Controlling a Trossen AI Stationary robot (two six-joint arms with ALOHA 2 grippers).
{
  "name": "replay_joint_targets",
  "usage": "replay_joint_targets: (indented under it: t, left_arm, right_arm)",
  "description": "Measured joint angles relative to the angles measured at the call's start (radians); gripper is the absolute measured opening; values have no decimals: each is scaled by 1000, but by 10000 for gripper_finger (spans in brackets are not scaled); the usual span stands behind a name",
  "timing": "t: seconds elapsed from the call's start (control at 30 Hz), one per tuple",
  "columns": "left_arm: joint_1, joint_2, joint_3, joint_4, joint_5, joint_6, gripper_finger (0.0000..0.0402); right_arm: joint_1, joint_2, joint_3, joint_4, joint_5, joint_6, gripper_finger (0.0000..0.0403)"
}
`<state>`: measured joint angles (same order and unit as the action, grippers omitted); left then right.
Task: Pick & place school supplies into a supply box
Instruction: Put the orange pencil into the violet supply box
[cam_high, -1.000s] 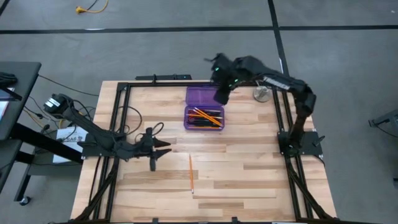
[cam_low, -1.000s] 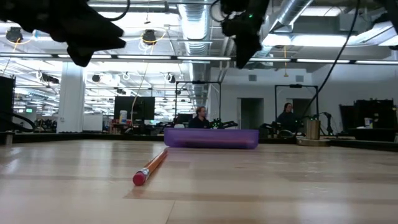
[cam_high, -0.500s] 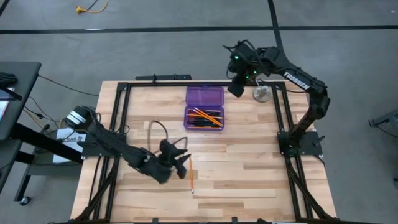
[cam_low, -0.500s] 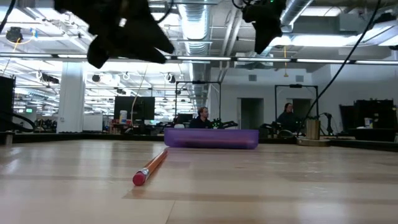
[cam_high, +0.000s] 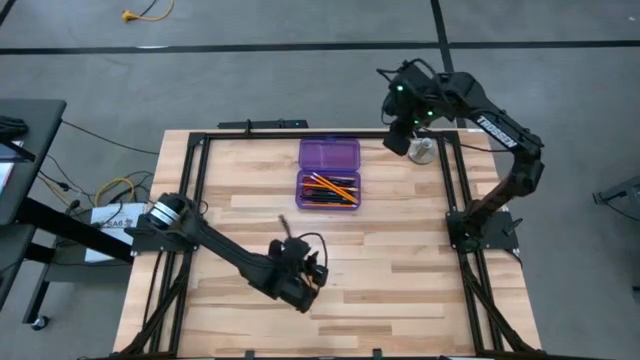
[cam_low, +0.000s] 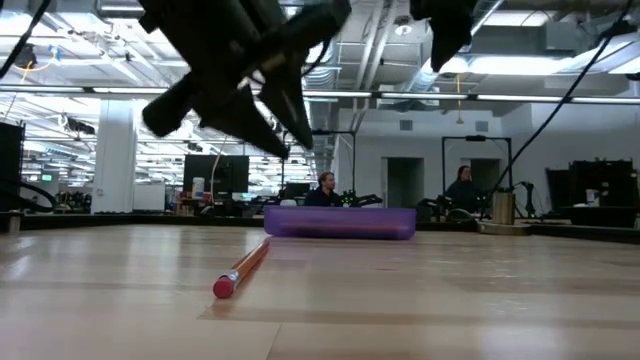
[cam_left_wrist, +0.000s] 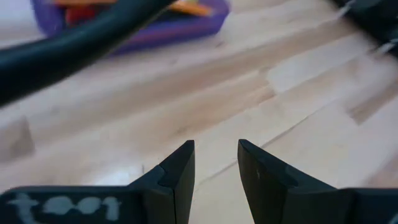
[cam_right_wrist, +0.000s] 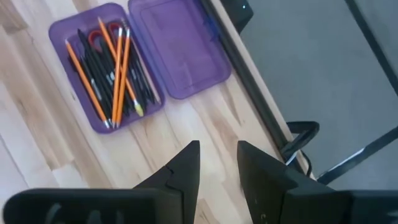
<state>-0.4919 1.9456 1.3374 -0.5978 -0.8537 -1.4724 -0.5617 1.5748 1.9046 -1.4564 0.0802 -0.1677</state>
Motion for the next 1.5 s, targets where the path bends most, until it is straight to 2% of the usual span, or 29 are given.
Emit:
replay_joint_targets:
  t: [0.13, 0.33, 0.5, 0.7, 0.93, 1.17, 1.5]
  left_arm:
    - [1, 57, 44, -73, 58, -119, 109]
    - [2, 119, 87, -85, 137, -209, 109]
    - [-2, 122, 88, -95, 168, -268, 109]
    - [-9, 120, 115, -198, 221, -329, 109]
    - [1, 120, 114, -207, 314, -334, 109]
    - [21, 120, 114, -205, 352, -326, 109]
    - [60, 190, 127, -193, 445, -283, 109]
  right_arm:
    - [-11, -23, 0, 3, 1, 2, 102]
    - [-8, -25, 0, 2, 2, 3, 102]
    - [5, -16, 0, 4, 2, 2, 102]
    - [19, -17, 0, 11, 2, 2, 102]
    - [19, -17, 0, 7, 0, 2, 102]
    - [19, -17, 0, 7, 0, 2, 102]
    - [19, -17, 0, 7, 0, 10, 102]
